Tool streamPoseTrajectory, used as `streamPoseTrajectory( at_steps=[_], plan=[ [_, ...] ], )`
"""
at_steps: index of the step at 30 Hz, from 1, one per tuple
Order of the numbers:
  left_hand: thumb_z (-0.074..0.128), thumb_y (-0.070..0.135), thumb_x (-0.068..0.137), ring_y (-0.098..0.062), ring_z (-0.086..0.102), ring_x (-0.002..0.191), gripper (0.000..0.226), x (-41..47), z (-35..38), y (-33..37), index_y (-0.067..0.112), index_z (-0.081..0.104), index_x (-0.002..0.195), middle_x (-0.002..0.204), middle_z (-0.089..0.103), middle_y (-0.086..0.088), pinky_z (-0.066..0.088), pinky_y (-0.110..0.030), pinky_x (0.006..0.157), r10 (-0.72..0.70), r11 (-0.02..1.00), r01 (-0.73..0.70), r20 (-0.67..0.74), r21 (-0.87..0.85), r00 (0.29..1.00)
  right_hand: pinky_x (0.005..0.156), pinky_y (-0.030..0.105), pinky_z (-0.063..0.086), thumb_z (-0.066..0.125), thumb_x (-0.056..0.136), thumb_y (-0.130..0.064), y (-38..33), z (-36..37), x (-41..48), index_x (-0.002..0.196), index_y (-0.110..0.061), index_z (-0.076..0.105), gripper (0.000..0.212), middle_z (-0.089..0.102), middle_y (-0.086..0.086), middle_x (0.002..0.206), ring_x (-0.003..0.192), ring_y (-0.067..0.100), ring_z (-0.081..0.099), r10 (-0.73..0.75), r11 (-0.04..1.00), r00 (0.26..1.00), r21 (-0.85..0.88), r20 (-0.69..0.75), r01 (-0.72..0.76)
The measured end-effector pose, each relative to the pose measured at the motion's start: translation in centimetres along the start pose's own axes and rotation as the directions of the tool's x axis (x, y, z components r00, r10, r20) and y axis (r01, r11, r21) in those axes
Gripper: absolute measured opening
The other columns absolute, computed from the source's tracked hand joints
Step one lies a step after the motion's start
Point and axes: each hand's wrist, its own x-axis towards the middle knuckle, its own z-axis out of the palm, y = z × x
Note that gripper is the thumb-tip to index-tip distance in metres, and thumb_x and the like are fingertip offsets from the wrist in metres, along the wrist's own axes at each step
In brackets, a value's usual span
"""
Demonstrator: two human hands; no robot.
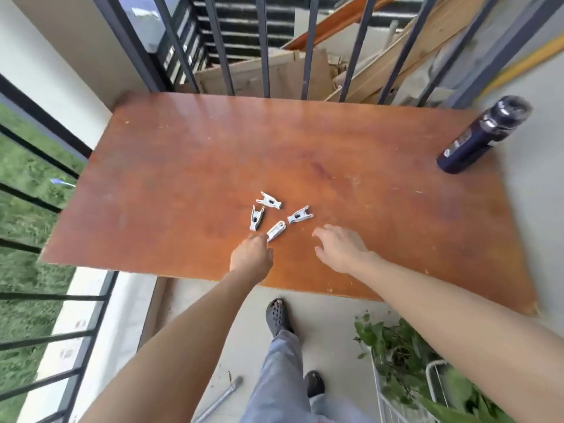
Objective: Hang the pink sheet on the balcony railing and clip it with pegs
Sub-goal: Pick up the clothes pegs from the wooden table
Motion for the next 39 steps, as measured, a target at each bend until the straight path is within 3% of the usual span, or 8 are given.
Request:
streamPoseTrajectory(
  at_steps=[10, 18, 20, 23, 26, 31, 34, 39],
  plan=[
    [0.052, 0.029, 0.096, -0.028, 0.059, 0.1, 0.019, 7.8, 2.7, 1.5, 0.013, 0.06, 0.1, 0.107, 0.055, -0.005, 0.042, -0.035, 0.068, -0.038, 0.999, 0.038, 0.038, 0.016, 0.999, 0.082, 0.037, 0.047, 0.056, 0.092, -0.02, 1.2, 0.8, 11.8, 0.133, -0.025, 0.051, 0.042, 0.04, 0.001, 0.142, 0.125, 0.025, 0.04, 0.009, 0.998, 0.999, -0.067, 0.052, -0.006],
    [0.056, 0.026, 0.094, -0.033, 0.06, 0.087, 0.016, 7.0, 3.5, 1.9, 0.01, 0.059, 0.09, 0.094, 0.06, -0.009, 0.039, -0.036, 0.066, -0.121, 0.988, 0.114, -0.06, -0.102, 0.991, 0.069, 0.034, 0.043, 0.057, 0.09, -0.031, 5.5, -0.2, 12.1, 0.108, -0.016, 0.059, 0.024, 0.06, 0.0, 0.108, 0.104, 0.023, 0.056, -0.119, 0.993, 0.992, 0.02, -0.04, 0.12],
    [0.059, 0.016, 0.089, -0.035, 0.061, 0.086, 0.012, 5.8, 3.4, 2.5, 0.009, 0.058, 0.099, 0.096, 0.063, -0.01, 0.041, -0.036, 0.066, -0.19, 0.969, 0.172, -0.087, -0.18, 0.978, 0.069, 0.034, 0.043, 0.058, 0.087, -0.031, 6.1, -1.2, 11.8, 0.106, -0.017, 0.059, 0.023, 0.06, 0.0, 0.1, 0.096, 0.024, 0.059, -0.156, 0.986, 0.987, 0.056, -0.036, 0.158],
    [0.059, 0.007, 0.083, -0.039, 0.061, 0.093, 0.042, 3.9, 3.0, 3.5, 0.007, 0.052, 0.125, 0.113, 0.059, -0.014, 0.046, -0.041, 0.074, -0.262, 0.944, 0.237, -0.084, -0.231, 0.961, 0.068, 0.035, 0.046, 0.061, 0.086, -0.032, 6.2, -3.0, 11.2, 0.105, -0.02, 0.06, 0.022, 0.055, -0.001, 0.097, 0.088, 0.025, 0.06, -0.229, 0.969, 0.972, 0.09, -0.045, 0.232],
    [0.057, 0.007, 0.083, -0.04, 0.06, 0.089, 0.044, 1.3, 1.8, 3.9, 0.007, 0.054, 0.126, 0.114, 0.048, -0.013, 0.044, -0.041, 0.073, -0.359, 0.915, 0.337, -0.069, -0.222, 0.931, 0.069, 0.035, 0.047, 0.065, 0.083, -0.034, 4.7, -4.6, 10.7, 0.102, -0.019, 0.062, 0.025, 0.055, -0.001, 0.1, 0.087, 0.026, 0.06, -0.305, 0.946, 0.951, 0.098, -0.044, 0.308],
    [0.054, 0.005, 0.08, -0.037, 0.057, 0.085, 0.035, -4.9, -0.4, 1.6, 0.009, 0.047, 0.114, 0.11, 0.052, -0.01, 0.046, -0.044, 0.067, -0.471, 0.858, 0.415, -0.138, -0.303, 0.871, 0.071, 0.033, 0.043, 0.069, 0.076, -0.034, -1.2, -7.3, 9.4, 0.096, -0.015, 0.057, 0.031, 0.06, -0.001, 0.108, 0.09, 0.027, 0.061, -0.481, 0.87, 0.877, 0.128, 0.003, 0.476],
    [0.05, 0.007, 0.079, -0.037, 0.057, 0.085, 0.034, -9.5, -2.0, -0.7, 0.013, 0.039, 0.11, 0.1, 0.062, -0.012, 0.044, -0.041, 0.065, -0.588, 0.785, 0.511, -0.16, -0.352, 0.793, 0.093, 0.037, 0.044, 0.07, 0.07, -0.031, -6.3, -7.9, 7.6, 0.086, -0.014, 0.058, 0.026, 0.069, 0.0, 0.092, 0.091, 0.028, 0.062, -0.613, 0.783, 0.79, 0.154, 0.024, 0.602],
    [0.049, 0.021, 0.088, -0.032, 0.059, 0.091, 0.027, -19.0, -3.0, -4.7, 0.015, 0.041, 0.113, 0.105, 0.064, -0.006, 0.035, -0.033, 0.063, -0.694, 0.718, 0.624, -0.25, -0.31, 0.675, 0.064, 0.036, 0.039, 0.068, 0.073, -0.033, -15.6, -7.2, 2.9, 0.082, -0.018, 0.057, 0.02, 0.068, 0.006, 0.08, 0.079, 0.033, 0.063, -0.814, 0.581, 0.58, 0.07, 0.032, 0.811]
  ],
)
